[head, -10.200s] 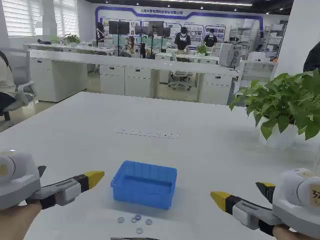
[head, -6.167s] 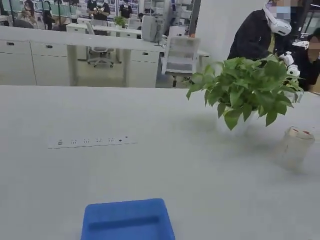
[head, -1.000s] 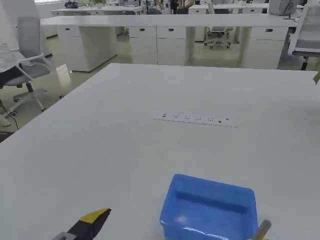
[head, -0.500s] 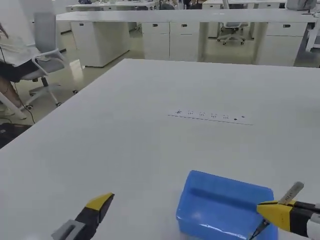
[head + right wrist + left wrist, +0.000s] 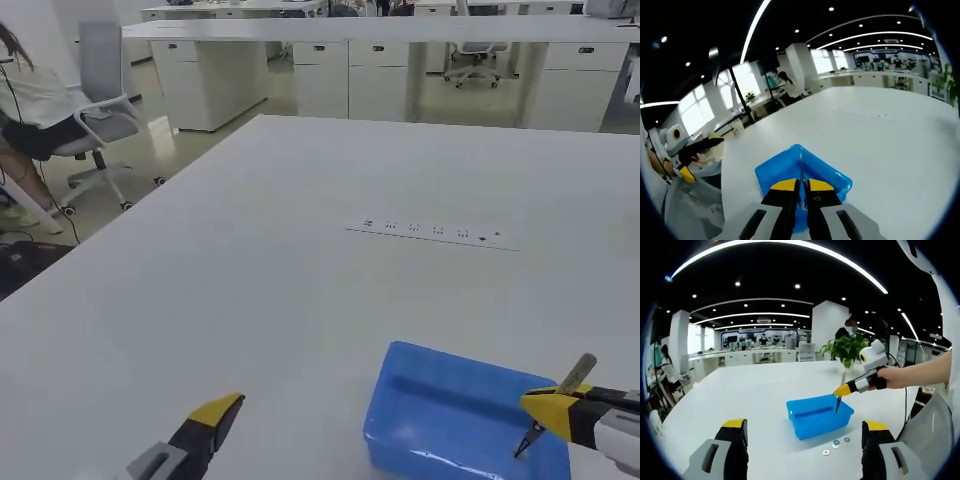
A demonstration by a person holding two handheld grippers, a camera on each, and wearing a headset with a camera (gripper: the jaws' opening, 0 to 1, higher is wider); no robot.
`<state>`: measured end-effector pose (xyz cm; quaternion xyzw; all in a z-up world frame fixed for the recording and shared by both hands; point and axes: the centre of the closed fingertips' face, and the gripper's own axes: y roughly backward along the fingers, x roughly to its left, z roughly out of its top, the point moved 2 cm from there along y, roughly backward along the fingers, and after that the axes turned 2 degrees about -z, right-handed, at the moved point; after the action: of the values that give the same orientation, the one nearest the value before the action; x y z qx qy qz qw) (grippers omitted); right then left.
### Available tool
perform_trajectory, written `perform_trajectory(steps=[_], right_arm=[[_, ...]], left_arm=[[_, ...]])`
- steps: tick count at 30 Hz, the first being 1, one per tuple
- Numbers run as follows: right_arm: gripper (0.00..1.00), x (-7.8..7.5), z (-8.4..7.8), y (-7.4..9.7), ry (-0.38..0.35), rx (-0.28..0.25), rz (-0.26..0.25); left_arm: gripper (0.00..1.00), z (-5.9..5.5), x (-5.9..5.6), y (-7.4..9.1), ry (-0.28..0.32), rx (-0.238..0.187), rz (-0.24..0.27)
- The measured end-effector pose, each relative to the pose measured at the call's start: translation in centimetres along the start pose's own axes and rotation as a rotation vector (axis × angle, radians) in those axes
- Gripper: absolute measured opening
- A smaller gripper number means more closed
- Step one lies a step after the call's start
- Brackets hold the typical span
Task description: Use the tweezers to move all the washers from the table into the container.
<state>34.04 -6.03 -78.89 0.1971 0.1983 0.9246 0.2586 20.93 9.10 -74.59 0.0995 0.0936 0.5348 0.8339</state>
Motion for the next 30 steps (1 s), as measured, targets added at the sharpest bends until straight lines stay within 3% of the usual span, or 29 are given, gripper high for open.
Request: perform_trajectory(steps=[6,18,23,30], right_arm=[[0.03,-0.9,-0.4,-0.8,0.022,0.017,-0.023],[0.03,-0.9,-0.9,-1.4,0.078,0.05,-0.014],[0.03,-0.6,-0.6,-0.9,0.072,0.036,-0.015],[0.03,0.8,0.6,0.6,0.049,-0.026,0.004]], left_arm=[[0.95,-0.3,-0.1,-0.1,-0.004,0.015,-0.006],[0.95,-0.5,-0.2,-0.2,-0.004,0.031,-0.016],[0.95,-0.5,-0.1,-0.1,-0.003,0.029,-0.011],[0.94,-0.5,-0.2,-0.1,0.0,0.029,-0.013]])
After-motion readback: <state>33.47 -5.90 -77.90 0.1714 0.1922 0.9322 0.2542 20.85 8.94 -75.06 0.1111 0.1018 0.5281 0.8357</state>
